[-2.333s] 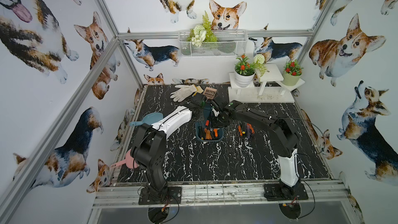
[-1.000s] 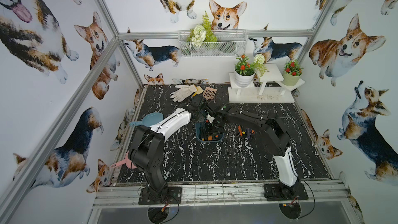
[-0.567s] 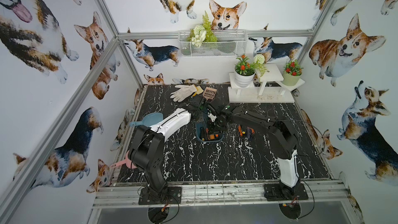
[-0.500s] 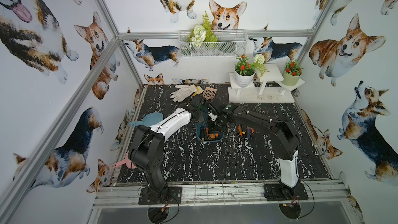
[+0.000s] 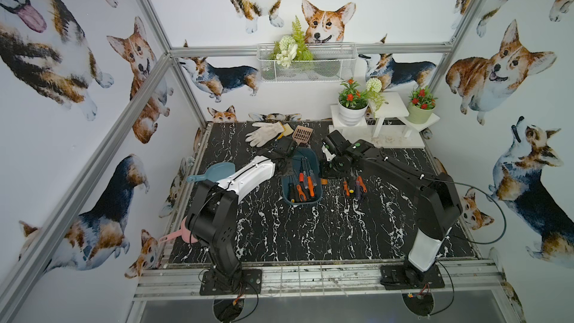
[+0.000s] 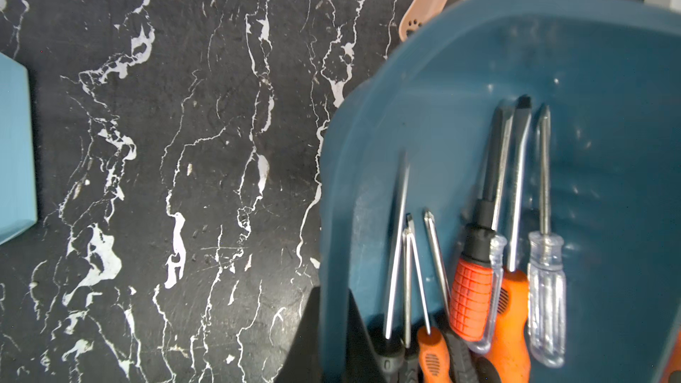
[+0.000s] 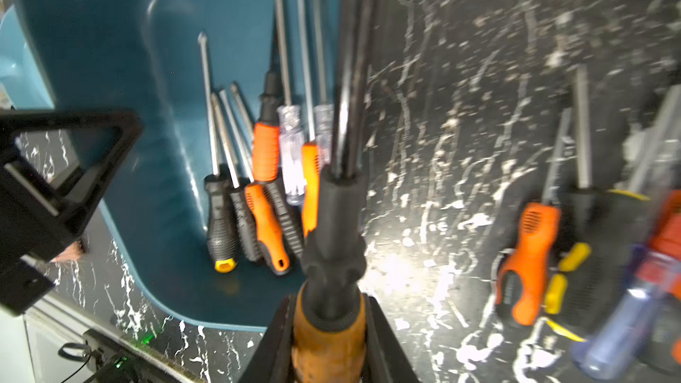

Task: Take out the screwdriver from the storage box
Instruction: Pick up the screwdriver from the storage box, then place the screwdriver at the center of the board.

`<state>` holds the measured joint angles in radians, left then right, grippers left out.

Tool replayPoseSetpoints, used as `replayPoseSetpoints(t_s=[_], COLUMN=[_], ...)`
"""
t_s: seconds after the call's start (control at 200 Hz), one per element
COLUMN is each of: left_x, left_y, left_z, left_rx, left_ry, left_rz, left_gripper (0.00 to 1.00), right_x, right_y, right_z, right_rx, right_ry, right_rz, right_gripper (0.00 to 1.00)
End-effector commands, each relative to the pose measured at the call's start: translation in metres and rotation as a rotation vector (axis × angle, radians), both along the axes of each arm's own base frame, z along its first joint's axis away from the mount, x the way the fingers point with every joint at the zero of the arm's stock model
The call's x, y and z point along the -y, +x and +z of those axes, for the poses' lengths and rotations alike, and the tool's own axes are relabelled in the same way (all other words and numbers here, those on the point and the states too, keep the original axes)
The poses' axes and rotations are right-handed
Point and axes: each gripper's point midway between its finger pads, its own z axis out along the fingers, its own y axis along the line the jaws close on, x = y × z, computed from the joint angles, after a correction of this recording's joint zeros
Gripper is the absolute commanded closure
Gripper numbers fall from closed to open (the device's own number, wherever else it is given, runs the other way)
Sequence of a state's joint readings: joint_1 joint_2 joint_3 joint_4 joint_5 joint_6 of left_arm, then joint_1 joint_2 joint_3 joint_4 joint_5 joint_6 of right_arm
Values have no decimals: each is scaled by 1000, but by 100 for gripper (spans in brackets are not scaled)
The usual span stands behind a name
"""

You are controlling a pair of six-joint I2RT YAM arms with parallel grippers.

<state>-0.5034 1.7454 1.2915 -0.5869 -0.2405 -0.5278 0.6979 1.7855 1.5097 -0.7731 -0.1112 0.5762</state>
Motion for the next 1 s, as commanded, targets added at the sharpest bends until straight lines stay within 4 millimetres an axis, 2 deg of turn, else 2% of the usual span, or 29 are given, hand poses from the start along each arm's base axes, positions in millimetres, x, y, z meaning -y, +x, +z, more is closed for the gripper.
replayPoseSetpoints(t_s=[0.0,0.29,0.586,0.811,0.996], left_x=[3,1,1,-1,-1], left_y=[7,5,5,4,4], left_z=[5,6,8,11,10], left_rx=[38,38,44,51,50], left_ry=[-22,-19,-18,-15,-16], left_rz=[6,5,-3,-5,-3], left_gripper=[100,100,100,100,100], right_x=[16,49,58,65,71], right_y=[4,4,0,-1,-1], right_z=[-3,-38,-76,-92,-100], right_rx=[25,-17,-97,-132,-150], right_ry=[-63,-267,-355,-412,-447], right_rz=[10,27,38,44,51], right_gripper=[100,100,100,100,87])
